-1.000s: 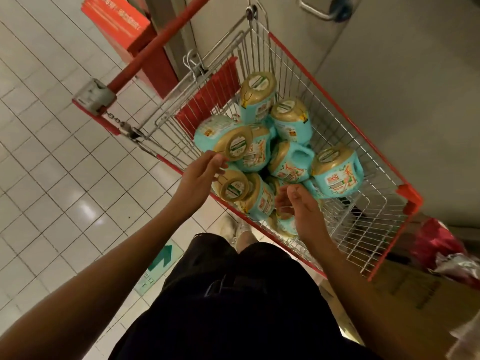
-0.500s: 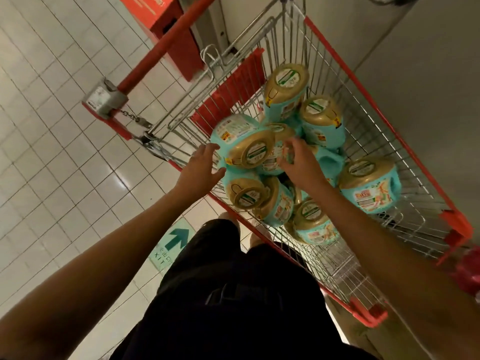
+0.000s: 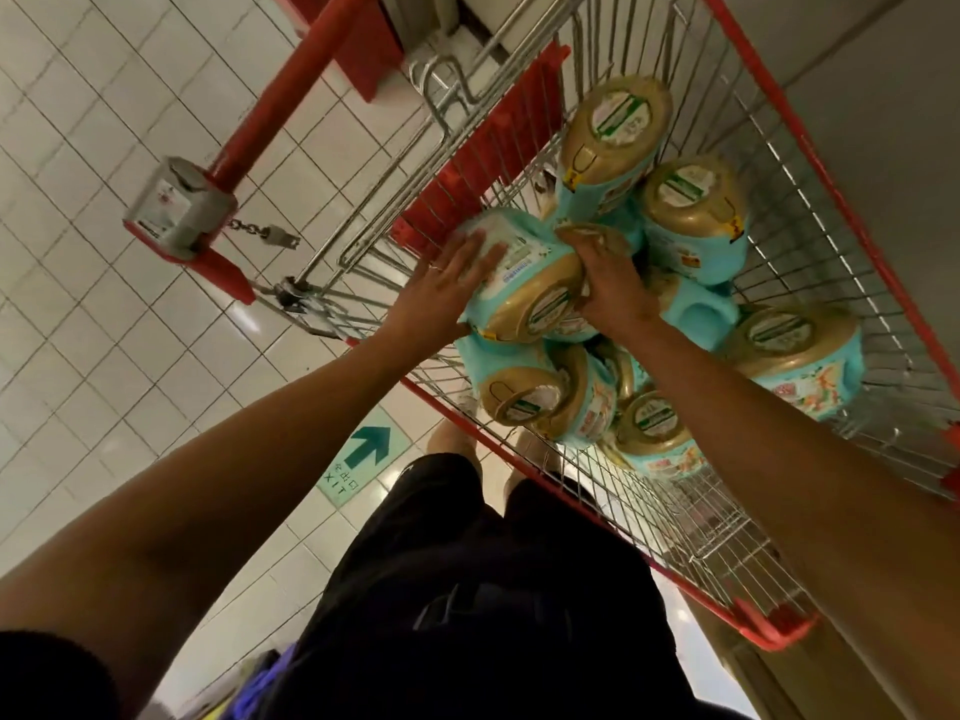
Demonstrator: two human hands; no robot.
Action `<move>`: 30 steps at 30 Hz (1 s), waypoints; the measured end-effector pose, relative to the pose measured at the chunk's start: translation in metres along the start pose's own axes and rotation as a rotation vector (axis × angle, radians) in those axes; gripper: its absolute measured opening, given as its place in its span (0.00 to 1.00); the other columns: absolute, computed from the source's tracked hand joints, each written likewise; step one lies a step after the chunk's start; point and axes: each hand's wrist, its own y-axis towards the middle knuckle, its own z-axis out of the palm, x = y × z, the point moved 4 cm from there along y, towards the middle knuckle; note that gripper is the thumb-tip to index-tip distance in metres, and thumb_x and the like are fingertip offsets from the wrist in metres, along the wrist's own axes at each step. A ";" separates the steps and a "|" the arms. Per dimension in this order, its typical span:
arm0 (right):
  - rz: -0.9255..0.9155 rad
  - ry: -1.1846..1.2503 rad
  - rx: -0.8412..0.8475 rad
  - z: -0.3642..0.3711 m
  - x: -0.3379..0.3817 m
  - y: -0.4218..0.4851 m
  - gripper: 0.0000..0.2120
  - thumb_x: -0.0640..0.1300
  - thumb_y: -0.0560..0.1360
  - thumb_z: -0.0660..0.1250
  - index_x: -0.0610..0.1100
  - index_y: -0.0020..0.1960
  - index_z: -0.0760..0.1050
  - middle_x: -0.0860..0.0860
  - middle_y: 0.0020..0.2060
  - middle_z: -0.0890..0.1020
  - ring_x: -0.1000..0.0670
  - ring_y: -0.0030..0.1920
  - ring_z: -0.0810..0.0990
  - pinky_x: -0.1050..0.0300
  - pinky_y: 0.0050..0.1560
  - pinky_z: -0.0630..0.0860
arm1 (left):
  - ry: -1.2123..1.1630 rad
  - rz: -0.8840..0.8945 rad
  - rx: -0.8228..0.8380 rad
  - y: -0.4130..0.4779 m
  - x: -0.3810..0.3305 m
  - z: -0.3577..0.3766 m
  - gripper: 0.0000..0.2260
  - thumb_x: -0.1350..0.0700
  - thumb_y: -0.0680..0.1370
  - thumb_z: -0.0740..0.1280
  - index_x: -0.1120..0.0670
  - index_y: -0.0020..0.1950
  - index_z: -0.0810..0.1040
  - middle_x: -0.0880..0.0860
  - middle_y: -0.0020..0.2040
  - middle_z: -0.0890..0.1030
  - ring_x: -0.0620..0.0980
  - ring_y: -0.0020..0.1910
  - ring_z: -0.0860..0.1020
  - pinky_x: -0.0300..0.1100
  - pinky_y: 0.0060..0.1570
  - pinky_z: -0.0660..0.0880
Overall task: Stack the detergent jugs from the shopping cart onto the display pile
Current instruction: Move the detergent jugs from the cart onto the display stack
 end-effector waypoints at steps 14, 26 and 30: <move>0.058 0.624 0.272 -0.053 0.038 -0.038 0.45 0.56 0.69 0.82 0.47 0.79 0.65 0.54 0.73 0.73 0.55 0.73 0.73 0.50 0.76 0.72 | -1.003 -0.017 0.389 -0.020 0.019 -0.086 0.41 0.49 0.74 0.76 0.42 0.82 0.60 0.38 0.71 0.78 0.39 0.70 0.76 0.45 0.68 0.76; 0.337 1.228 -0.484 -0.041 0.116 -0.124 0.44 0.77 0.73 0.61 0.46 0.75 0.72 0.44 0.69 0.81 0.44 0.71 0.79 0.33 0.73 0.73 | -1.588 -0.251 0.261 -0.035 -0.046 -0.111 0.43 0.25 0.72 0.68 0.56 0.76 0.73 0.63 0.68 0.81 0.66 0.66 0.81 0.66 0.64 0.78; 0.424 1.354 -0.621 -0.044 0.126 -0.147 0.39 0.75 0.75 0.62 0.48 0.74 0.75 0.46 0.64 0.85 0.45 0.65 0.84 0.35 0.67 0.79 | -1.672 -0.299 0.211 -0.030 -0.071 -0.126 0.32 0.34 0.81 0.60 0.58 0.74 0.75 0.66 0.66 0.82 0.65 0.62 0.84 0.59 0.55 0.84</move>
